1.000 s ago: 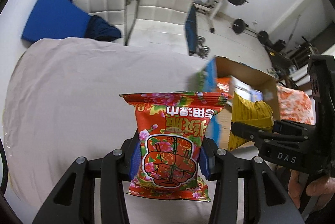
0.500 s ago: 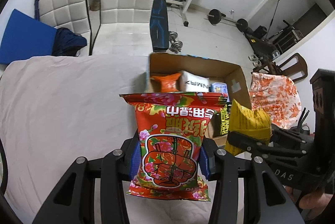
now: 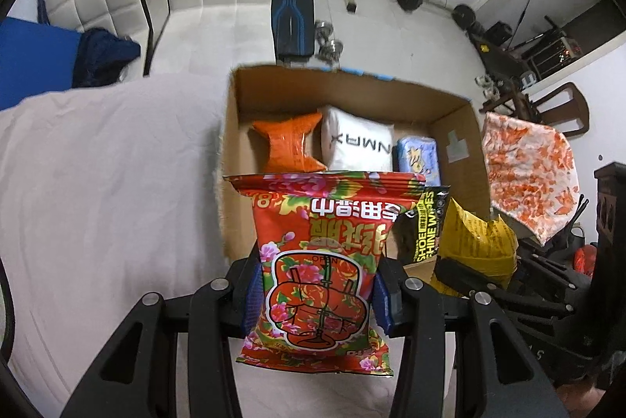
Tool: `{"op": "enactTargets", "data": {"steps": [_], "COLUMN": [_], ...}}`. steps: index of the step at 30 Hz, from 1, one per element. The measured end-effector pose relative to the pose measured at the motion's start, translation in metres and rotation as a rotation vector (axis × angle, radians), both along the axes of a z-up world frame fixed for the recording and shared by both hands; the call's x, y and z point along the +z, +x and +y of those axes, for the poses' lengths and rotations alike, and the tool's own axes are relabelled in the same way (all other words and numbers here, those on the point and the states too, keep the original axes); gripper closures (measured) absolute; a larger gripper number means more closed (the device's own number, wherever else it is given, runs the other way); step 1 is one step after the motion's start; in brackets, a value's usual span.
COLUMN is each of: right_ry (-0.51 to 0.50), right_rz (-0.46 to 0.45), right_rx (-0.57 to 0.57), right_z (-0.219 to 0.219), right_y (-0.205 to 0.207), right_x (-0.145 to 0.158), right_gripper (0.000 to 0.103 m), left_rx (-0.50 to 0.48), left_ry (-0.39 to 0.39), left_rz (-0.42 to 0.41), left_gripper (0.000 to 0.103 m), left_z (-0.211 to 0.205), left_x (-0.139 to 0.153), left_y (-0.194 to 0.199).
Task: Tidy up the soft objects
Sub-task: 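Carry both packs into the box and open both tools to drop them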
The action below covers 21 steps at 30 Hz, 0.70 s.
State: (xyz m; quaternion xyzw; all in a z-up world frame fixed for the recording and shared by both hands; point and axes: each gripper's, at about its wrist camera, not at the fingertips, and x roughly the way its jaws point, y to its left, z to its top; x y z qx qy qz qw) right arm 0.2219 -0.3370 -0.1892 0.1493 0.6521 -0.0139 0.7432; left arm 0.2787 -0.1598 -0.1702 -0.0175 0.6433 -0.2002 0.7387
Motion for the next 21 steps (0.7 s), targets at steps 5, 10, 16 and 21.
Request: {"op": "enactTargets", "data": {"steps": [5, 10, 16, 21], "right_ry": [0.003, 0.023, 0.052, 0.057], "right_rz": [0.053, 0.093, 0.112, 0.121], "right_rx": [0.014, 0.017, 0.021, 0.021], "right_z": [-0.004, -0.006, -0.008, -0.009], "right_y": [0.010, 0.017, 0.024, 0.027], "right_x": [-0.040, -0.069, -0.086, -0.091], "right_gripper": [0.051, 0.051, 0.048, 0.048], "left_rx": [-0.005, -0.009, -0.016, -0.004], "left_ry": [0.021, 0.056, 0.099, 0.155], "left_rz": [0.089, 0.131, 0.157, 0.133], "left_gripper": [0.061, 0.061, 0.060, 0.059], "left_z": [-0.015, -0.025, -0.028, -0.028], "left_x": [-0.036, -0.064, -0.087, -0.090], "left_y": [0.010, 0.014, 0.017, 0.016]}}
